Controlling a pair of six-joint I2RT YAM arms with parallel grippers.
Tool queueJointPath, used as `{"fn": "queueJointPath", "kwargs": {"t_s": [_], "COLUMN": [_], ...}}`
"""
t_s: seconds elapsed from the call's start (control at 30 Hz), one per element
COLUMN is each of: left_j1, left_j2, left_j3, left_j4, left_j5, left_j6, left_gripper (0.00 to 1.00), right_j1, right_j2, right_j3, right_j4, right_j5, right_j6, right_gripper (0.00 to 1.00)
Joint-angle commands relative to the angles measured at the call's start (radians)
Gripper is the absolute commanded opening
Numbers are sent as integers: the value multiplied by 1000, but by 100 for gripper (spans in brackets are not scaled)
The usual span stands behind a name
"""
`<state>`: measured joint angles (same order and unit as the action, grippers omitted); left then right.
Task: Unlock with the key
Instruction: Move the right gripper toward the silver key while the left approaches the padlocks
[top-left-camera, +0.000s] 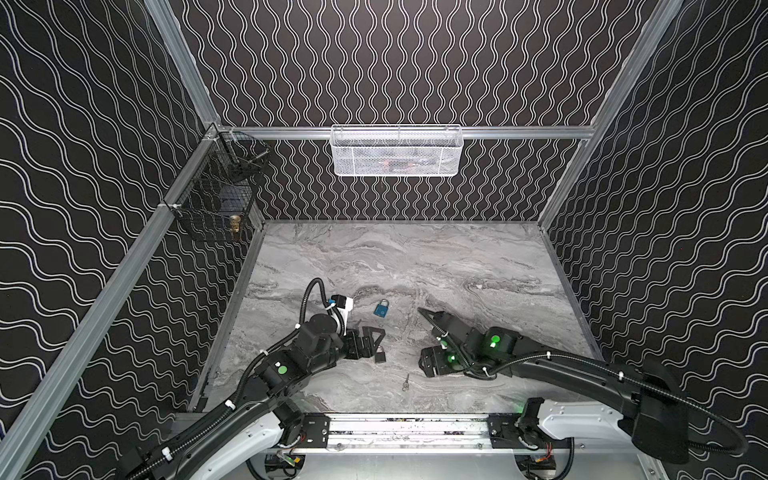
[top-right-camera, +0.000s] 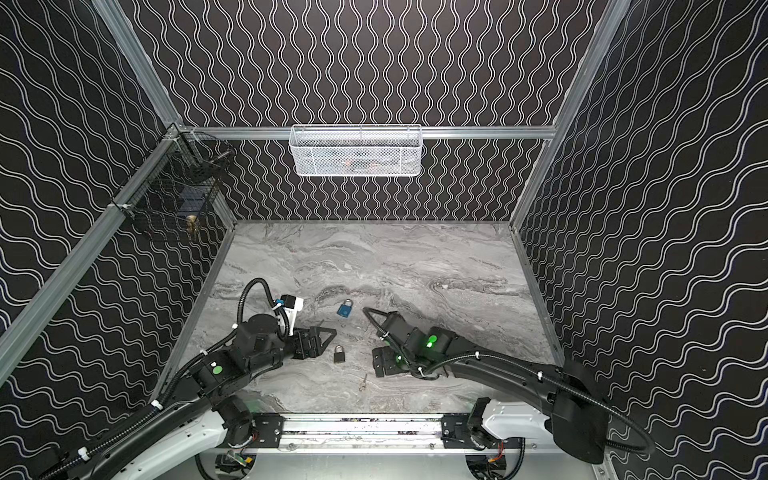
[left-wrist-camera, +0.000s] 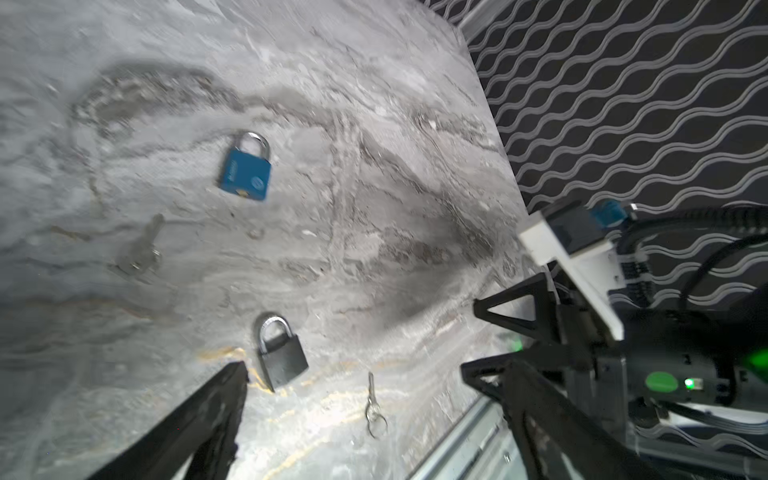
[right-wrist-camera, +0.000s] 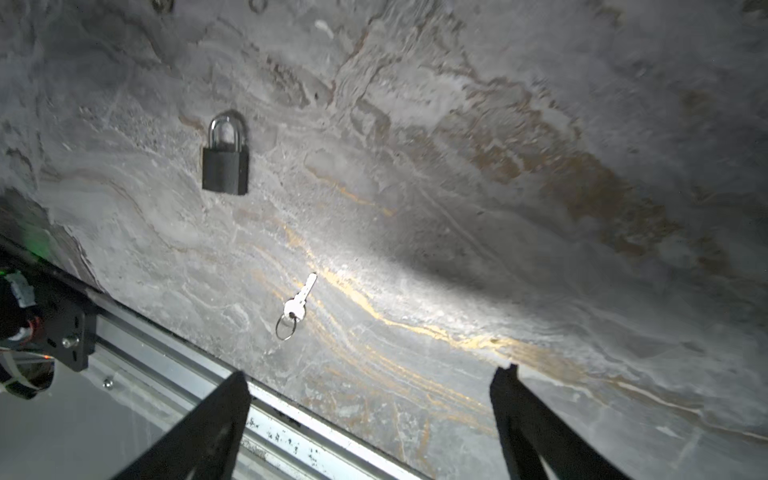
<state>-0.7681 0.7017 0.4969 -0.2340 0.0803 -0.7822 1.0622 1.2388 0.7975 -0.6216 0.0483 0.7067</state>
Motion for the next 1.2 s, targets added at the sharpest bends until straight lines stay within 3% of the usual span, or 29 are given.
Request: {"fn": "queueJointPath", "kwargs": {"t_s": [0.0, 0.47, 1.17], "left_j1": [-40, -66, -66], "left_j2": [7, 16, 2], "left_j3": [0, 32, 69], "left_j4": [-21, -171, -292], "left_j5": [-70, -129, -207], "left_j6": [-38, -27, -27], "left_gripper": [99, 99, 99], "right_j1": [75, 215, 245], "right_j2": [50, 261, 391], "right_j3": [29, 78, 150], "right_j4": [-1, 86, 26], "right_j5": [75, 93, 195], "right_j6": [91, 259, 295], "right_gripper": [89, 73, 72]}}
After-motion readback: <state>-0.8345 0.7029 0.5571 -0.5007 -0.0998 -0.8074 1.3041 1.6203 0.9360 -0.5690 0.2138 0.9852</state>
